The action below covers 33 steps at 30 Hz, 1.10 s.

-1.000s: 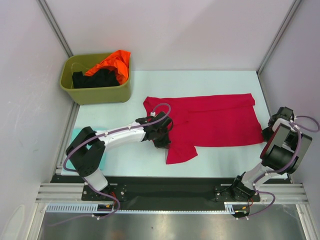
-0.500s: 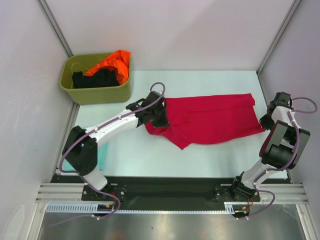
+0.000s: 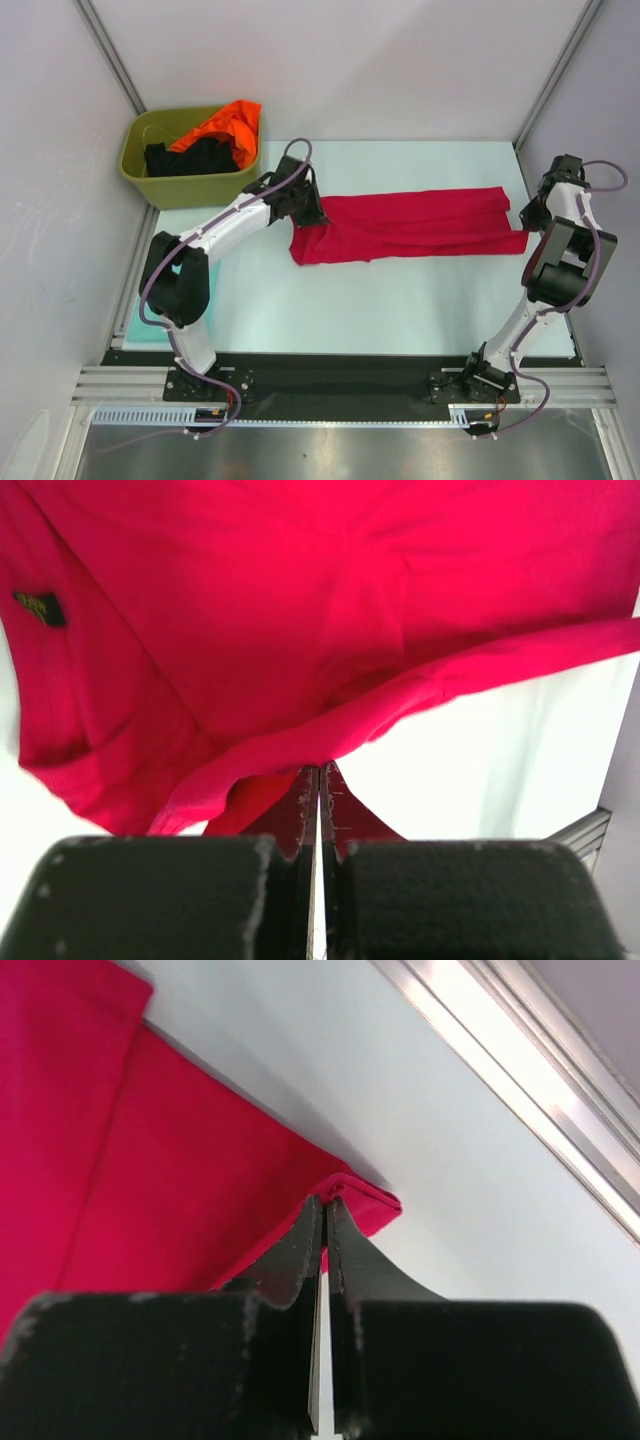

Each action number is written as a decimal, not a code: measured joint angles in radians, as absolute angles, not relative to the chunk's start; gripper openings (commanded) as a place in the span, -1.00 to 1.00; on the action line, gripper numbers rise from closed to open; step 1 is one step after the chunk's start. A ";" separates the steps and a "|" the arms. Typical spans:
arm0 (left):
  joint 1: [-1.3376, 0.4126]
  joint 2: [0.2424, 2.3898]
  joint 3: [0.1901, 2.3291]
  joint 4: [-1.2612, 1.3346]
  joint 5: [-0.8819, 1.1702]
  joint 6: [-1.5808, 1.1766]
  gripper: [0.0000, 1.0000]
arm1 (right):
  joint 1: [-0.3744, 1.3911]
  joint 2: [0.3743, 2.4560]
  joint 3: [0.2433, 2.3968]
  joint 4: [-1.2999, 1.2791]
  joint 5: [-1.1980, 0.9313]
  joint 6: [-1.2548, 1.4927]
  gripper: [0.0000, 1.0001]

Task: Fold and stack the t-shirts
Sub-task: Fold the tshirt

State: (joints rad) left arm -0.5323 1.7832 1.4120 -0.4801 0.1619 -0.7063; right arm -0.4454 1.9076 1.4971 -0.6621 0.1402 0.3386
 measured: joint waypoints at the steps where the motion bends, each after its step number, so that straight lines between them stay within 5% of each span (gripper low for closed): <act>1: -0.524 1.797 1.426 -0.479 0.167 -0.706 -0.99 | -0.439 1.924 1.518 -0.672 0.136 0.336 -1.00; 33: -0.430 1.978 1.598 -0.503 0.187 -0.706 -0.99 | -0.382 2.211 1.882 -0.799 0.103 0.319 -0.99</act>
